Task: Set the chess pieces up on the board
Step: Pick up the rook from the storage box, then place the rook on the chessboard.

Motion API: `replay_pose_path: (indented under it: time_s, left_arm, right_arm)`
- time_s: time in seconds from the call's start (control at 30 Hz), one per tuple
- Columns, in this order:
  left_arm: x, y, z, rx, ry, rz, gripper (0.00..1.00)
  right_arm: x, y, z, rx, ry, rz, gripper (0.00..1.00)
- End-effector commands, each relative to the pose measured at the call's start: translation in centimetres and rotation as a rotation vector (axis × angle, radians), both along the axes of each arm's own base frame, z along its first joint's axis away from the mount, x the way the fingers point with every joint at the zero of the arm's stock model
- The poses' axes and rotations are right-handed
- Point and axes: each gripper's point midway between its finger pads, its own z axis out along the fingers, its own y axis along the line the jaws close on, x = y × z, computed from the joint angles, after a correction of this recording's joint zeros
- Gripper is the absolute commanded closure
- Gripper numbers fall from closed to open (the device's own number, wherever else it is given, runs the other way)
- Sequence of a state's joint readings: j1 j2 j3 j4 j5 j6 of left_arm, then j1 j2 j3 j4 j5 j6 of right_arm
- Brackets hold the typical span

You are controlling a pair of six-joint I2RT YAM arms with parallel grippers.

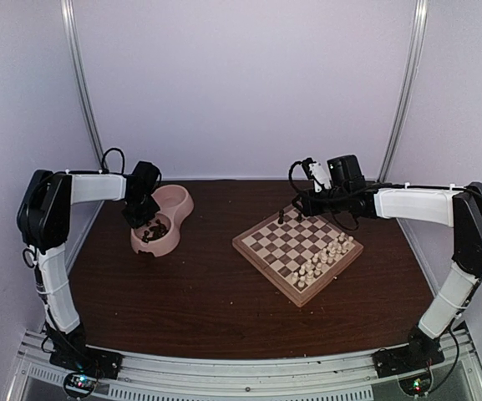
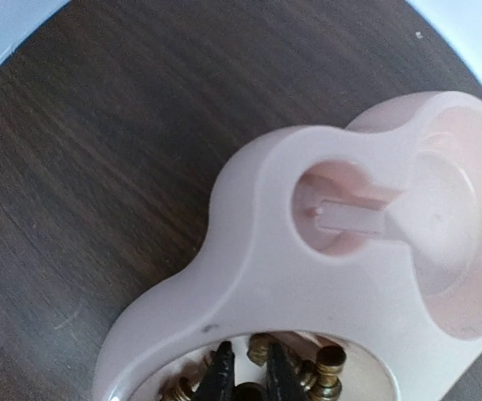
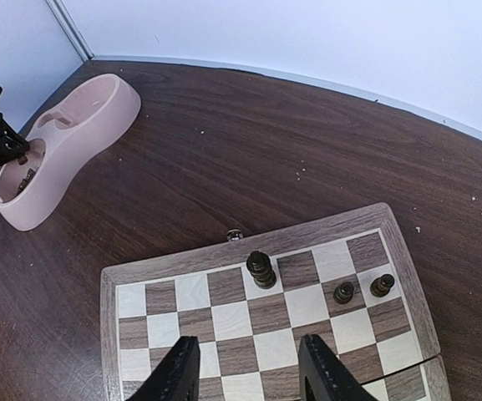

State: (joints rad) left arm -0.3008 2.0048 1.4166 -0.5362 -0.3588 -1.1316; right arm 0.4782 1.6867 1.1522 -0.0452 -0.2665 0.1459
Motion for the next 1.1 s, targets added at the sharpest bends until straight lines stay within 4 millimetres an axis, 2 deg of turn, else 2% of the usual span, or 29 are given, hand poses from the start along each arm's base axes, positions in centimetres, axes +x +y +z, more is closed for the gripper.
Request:
replay_pose_path:
  time_s: [0.0,0.5,0.67,0.77,0.87,0.97,1.07]
  left_arm:
    - [0.8,-0.1,4.3,0.031,-0.117,-0.077,0.89]
    - [-1.2,-1.4,6.3,-0.028,-0.132,-0.163,0.91]
    - [-1.2,-3.1,7.4,-0.029,-0.147,-0.269,0.93]
    - [-1.2,-5.0,9.3,0.028,-0.185,-0.381,0.93]
    - [-2.0,-7.7,12.7,0.097,-0.283,-0.500,0.94]
    - [-3.5,-11.7,15.8,0.143,-0.430,-0.688,0.94]
    - [-5.4,-17.1,17.8,0.098,-0.567,-0.915,0.94]
  right_arm:
    - [-0.3,0.4,1.1,0.027,-0.029,0.012,0.57]
    - [-0.4,0.5,1.1,0.038,-0.027,0.015,0.57]
    - [-0.6,0.4,1.3,0.040,-0.029,0.015,0.57]
    - [-0.7,0.4,1.5,0.044,-0.031,0.018,0.57]
    - [-0.7,0.4,1.6,0.045,-0.034,0.017,0.58]
    - [-0.9,0.3,1.6,0.045,-0.035,0.015,0.58]
    - [-1.0,0.3,1.4,0.049,-0.028,0.014,0.58]
